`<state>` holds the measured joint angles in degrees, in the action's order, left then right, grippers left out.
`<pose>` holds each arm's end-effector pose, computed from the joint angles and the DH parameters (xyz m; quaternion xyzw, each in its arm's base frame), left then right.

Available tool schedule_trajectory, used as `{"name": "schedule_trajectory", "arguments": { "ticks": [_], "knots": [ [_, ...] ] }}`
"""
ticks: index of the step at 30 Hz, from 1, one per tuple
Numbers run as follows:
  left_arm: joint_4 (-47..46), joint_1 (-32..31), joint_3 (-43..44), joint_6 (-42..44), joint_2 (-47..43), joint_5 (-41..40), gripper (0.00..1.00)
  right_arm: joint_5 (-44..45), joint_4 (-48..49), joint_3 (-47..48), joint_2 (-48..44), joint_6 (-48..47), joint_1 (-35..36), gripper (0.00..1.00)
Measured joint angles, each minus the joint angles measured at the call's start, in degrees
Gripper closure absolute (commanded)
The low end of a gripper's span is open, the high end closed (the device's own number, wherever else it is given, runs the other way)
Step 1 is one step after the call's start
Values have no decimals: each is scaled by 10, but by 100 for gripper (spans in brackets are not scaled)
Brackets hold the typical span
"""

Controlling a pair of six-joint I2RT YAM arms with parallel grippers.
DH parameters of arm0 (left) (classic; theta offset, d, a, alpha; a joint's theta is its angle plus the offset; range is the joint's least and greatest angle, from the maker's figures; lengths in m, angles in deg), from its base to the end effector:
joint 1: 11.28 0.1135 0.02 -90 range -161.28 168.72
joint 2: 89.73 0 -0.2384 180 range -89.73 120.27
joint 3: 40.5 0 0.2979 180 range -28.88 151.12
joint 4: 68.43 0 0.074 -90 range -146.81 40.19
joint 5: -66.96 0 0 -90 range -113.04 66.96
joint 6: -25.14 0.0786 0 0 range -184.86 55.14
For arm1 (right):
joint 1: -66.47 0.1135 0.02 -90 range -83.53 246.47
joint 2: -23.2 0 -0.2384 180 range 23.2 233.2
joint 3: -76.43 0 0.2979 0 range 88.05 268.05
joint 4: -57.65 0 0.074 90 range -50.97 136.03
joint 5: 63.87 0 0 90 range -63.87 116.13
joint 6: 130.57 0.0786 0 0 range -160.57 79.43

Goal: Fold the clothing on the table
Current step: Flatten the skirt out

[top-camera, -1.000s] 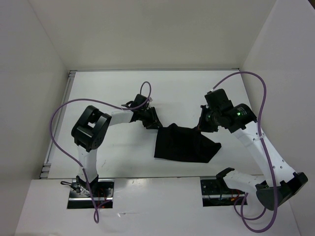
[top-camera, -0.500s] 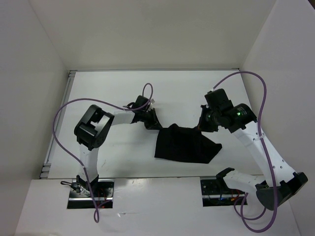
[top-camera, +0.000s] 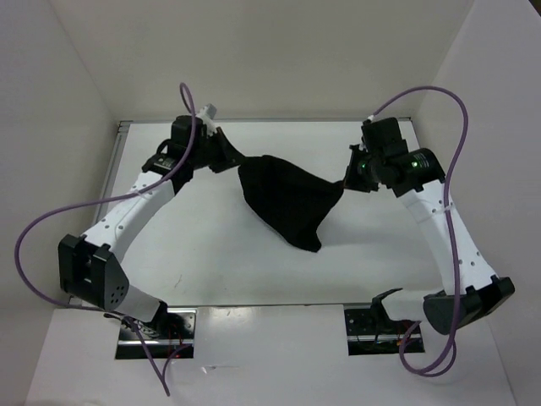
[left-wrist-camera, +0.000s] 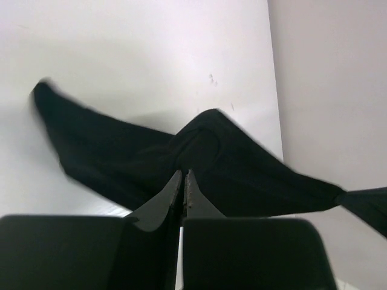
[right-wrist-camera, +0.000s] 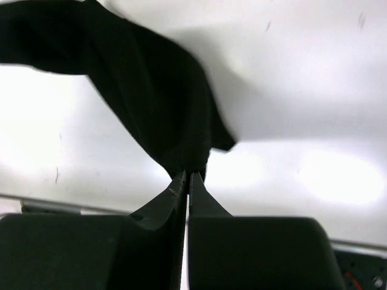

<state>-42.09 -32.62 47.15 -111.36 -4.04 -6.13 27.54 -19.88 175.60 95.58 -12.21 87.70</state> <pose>0.3975 -0.1798 0.2998 -0.1033 0.8287 -0.4016 0.3758 0.2900 0.1106 0.3568 0.0627 0.9397 0.1304 0.3098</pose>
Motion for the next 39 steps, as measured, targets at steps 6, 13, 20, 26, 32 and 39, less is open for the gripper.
{"name": "schedule_trajectory", "arguments": {
  "ticks": [6, 13, 20, 26, 32, 39],
  "knots": [
    [54, 53, 1, 16, -21, -20, 100, 11, 21, 78, 48, -33, -42, 100],
    [102, 56, -44, 16, -112, -32, 100, -7, 17, 80, 26, -44, -42, 100],
    [120, 56, -91, 9, -259, -31, 100, -59, 10, 27, -91, -46, -42, 100],
    [137, 56, -133, -16, -327, -30, 100, -107, 9, -7, -139, -35, -42, 100],
    [108, 56, -149, -17, -219, -26, 100, -118, 48, -59, -74, -29, -49, 100],
    [92, 74, -30, 1, 35, -4, 100, -127, 108, 3, 137, -43, -93, 100]
  ]
}}
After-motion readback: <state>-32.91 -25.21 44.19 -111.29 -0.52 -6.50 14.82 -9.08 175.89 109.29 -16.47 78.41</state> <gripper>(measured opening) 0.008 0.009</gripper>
